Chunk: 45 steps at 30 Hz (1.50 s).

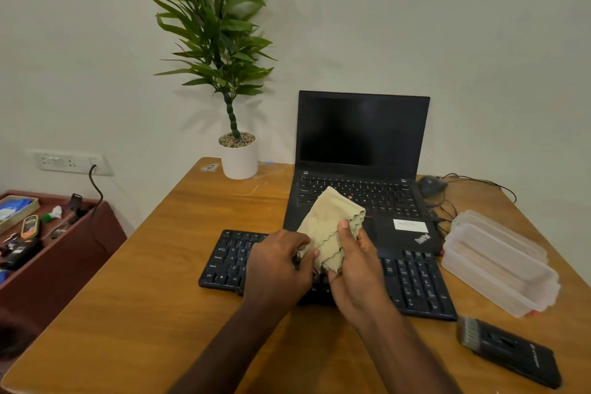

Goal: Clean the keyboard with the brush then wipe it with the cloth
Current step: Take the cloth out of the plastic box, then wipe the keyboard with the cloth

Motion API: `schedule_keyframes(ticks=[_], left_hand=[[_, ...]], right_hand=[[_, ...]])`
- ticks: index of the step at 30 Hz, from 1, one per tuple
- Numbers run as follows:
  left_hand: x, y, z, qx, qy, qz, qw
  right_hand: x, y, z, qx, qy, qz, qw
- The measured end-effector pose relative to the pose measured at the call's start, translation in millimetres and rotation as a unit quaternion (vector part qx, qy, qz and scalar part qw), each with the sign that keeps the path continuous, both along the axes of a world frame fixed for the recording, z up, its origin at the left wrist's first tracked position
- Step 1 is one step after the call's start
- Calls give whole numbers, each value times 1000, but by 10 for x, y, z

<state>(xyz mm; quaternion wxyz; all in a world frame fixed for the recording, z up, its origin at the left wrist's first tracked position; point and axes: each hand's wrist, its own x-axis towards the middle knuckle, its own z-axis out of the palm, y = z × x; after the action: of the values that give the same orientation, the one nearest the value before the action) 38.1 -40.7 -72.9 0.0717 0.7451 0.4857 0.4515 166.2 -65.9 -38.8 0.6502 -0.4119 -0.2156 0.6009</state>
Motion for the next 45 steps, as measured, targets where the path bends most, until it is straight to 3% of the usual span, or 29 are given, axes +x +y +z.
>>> schedule_keyframes(ticks=[7,13,16,20,23,26,28,30,32,34,36,41,45], left_hand=[[70,-5,156,-3,36,14,999],[103,-160,140,-26,168,-10,985],[26,-139,39,-25,145,-26,989],[-216,-126,-31,-53,82,-119,988],[-718,-6,-149,-50,8,-35,998],[-1266,118,-241,-159,63,82,982],[-1485,163,-309,-266,75,81,958],[-1568,207,-390,-318,69,55,944],[-1580,221,-412,-319,69,52,944],[-1573,170,-385,-313,56,58,946],[-1582,85,-359,-316,41,55,946],[-1616,20,-356,-321,44,45,945],[-1576,119,-380,-303,145,28,941]], right_hand=[[-83,-30,-27,13,-12,4,1000],[-80,38,-29,-47,31,-56,997],[-122,30,-26,-46,52,-46,996],[-164,31,-92,-22,-11,-33,999],[-172,88,-89,-15,-59,-35,998],[-240,187,-81,-16,-85,2,996],[-345,288,-94,-31,-128,30,991],[-463,408,-93,-20,-187,46,981],[-558,546,-77,24,-293,37,955],[-607,704,-83,95,-455,14,885],[-653,860,-113,148,-555,-3,818],[-809,1082,-291,190,-686,16,702],[-904,1103,-387,195,-721,39,664]])
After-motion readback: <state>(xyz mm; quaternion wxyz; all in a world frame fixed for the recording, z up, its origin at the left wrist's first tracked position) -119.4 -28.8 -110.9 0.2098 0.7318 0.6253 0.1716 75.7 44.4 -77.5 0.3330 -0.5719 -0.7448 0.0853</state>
